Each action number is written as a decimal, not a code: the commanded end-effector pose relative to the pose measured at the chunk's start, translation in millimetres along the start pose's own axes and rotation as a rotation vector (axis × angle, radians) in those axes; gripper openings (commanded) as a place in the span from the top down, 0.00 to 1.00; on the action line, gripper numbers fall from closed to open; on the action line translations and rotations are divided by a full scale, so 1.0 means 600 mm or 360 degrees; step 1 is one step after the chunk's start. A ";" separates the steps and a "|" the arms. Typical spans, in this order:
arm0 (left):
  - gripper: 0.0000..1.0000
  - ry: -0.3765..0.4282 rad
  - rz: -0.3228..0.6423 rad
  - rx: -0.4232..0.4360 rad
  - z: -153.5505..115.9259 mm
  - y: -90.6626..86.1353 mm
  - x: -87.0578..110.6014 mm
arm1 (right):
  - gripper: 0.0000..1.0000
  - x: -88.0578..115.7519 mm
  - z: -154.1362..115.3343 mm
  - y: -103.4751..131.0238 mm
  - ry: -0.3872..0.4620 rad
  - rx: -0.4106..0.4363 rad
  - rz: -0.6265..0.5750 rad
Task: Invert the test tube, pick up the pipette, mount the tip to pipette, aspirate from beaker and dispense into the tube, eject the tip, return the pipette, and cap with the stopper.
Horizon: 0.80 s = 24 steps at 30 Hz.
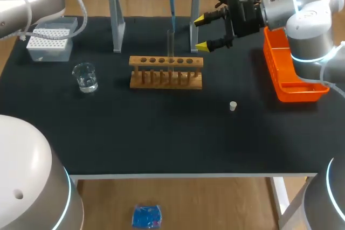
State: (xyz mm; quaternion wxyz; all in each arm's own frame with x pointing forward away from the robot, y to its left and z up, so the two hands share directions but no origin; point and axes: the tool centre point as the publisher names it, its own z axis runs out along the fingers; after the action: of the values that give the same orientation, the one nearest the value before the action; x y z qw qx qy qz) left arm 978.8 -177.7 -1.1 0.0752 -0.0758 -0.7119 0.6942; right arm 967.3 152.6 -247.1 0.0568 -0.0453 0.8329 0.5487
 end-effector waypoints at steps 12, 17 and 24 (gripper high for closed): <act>1.00 -0.0025 -0.0042 0.0001 -0.006 0.015 0.003 | 0.00 0.000 0.000 -0.001 0.0001 0.0000 -0.0001; 1.00 -0.0038 -0.0059 -0.0017 -0.008 0.019 0.003 | 0.00 0.000 0.000 -0.001 0.0001 0.0000 -0.0001; 1.00 -0.0052 -0.0057 -0.0027 -0.010 0.023 0.001 | 0.00 0.000 0.000 -0.001 0.0001 0.0000 -0.0001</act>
State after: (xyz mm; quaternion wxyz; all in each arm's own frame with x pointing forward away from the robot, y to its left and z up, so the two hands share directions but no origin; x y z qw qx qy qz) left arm 981.9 -171.1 -15.1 0.0789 -0.0541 -0.7203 0.6871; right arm 967.3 152.6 -247.1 0.0568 -0.0452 0.8329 0.5487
